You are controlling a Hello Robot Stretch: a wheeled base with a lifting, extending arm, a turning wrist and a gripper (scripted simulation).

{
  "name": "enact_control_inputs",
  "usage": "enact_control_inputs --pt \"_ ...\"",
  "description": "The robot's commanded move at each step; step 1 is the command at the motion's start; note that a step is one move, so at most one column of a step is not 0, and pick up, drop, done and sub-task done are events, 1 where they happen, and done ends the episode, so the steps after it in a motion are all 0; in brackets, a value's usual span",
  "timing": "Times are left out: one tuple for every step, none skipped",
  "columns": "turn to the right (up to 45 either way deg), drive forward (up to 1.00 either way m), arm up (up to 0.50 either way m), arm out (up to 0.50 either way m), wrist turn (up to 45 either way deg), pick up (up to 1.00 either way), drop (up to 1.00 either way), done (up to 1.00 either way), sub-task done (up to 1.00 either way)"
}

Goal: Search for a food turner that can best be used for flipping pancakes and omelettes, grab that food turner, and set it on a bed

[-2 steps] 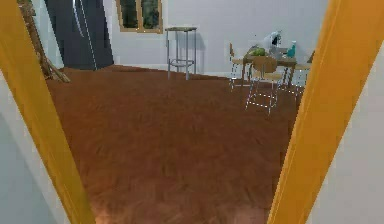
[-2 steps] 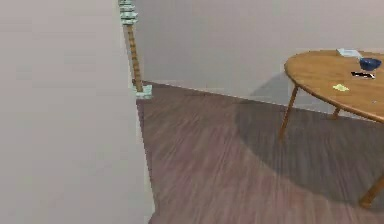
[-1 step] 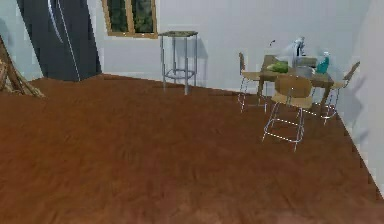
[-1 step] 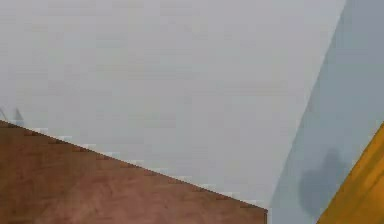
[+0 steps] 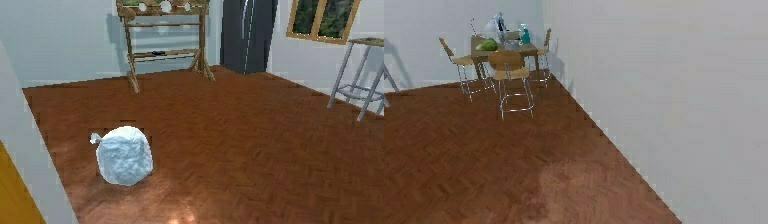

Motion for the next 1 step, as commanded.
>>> enact_control_inputs --pt "-3.0 0.0 0.0 0.0 0.0 0.0 0.0 0.0 0.0"
